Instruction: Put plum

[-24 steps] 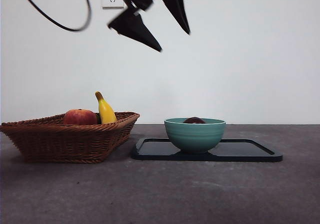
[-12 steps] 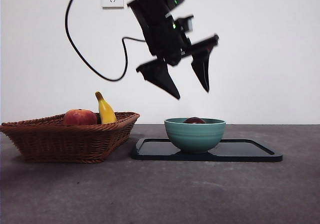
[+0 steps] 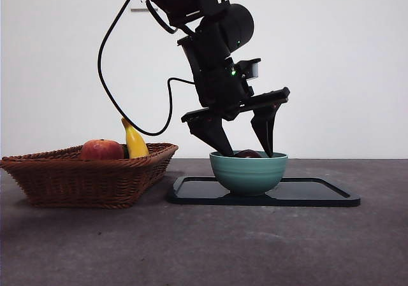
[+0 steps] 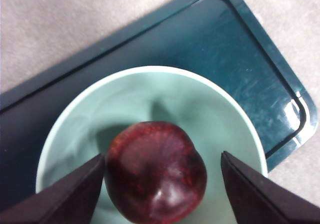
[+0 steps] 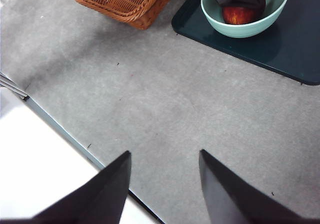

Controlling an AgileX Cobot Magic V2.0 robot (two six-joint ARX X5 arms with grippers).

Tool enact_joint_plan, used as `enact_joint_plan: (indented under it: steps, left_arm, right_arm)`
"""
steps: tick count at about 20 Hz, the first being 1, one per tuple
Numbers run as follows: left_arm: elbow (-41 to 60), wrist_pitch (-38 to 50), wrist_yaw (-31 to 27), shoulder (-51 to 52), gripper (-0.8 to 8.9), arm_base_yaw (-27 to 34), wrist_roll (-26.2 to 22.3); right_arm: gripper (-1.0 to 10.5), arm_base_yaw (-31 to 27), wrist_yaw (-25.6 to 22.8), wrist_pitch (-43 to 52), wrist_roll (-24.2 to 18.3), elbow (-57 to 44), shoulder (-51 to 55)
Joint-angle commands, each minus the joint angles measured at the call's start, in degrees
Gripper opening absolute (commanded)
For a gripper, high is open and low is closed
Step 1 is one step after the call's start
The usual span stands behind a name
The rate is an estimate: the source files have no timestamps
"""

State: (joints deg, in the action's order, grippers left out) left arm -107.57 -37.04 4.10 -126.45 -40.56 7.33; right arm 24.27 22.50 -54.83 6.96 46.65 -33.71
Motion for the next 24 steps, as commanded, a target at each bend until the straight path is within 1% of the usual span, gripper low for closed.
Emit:
enact_joint_plan:
  steps: [1, 13, 15, 17, 18, 19, 20, 24]
  left_arm:
    - [-1.77, 0.48, -0.59, -2.49, 3.74, -0.63, -0.72]
    - [-1.77, -1.25, -1.36, -2.60, 3.63, -0.72, -1.31]
    - [-1.77, -1.97, -1.36, -2.60, 3.33, -0.72, -1.51]
    - [-1.77, -2.36, -1.36, -2.60, 3.30, -0.74, -1.75]
    - [-1.77, -2.36, -1.36, -2.60, 3.01, -0.79, -1.77]
    - [-1.77, -2.34, -1.36, -2.60, 2.42, -0.90, -1.77]
    - [-1.77, -2.32, -1.36, -2.60, 2.10, -0.98, -1.75]
    - [-1.81, -2.01, -1.36, -2.56, 2.08, -1.05, -1.81]
  right_arm:
    - [2.2, 0.28, 0.02, 0.28, 0.52, 0.59, -0.15]
    - [2.2, 0.28, 0.02, 0.33, 0.31, 0.59, -0.15]
    - [2.2, 0.28, 0.02, 0.33, 0.31, 0.59, -0.15]
    - [2.2, 0.28, 0.02, 0.33, 0.31, 0.59, -0.15]
    - [2.2, 0.28, 0.02, 0.33, 0.33, 0.59, -0.15]
    - [2.2, 0.28, 0.02, 0.33, 0.31, 0.59, -0.15]
    - [2.2, 0.28, 0.02, 0.33, 0.31, 0.59, -0.15]
    - [2.2, 0.28, 0.00, 0.35, 0.15, 0.59, -0.13]
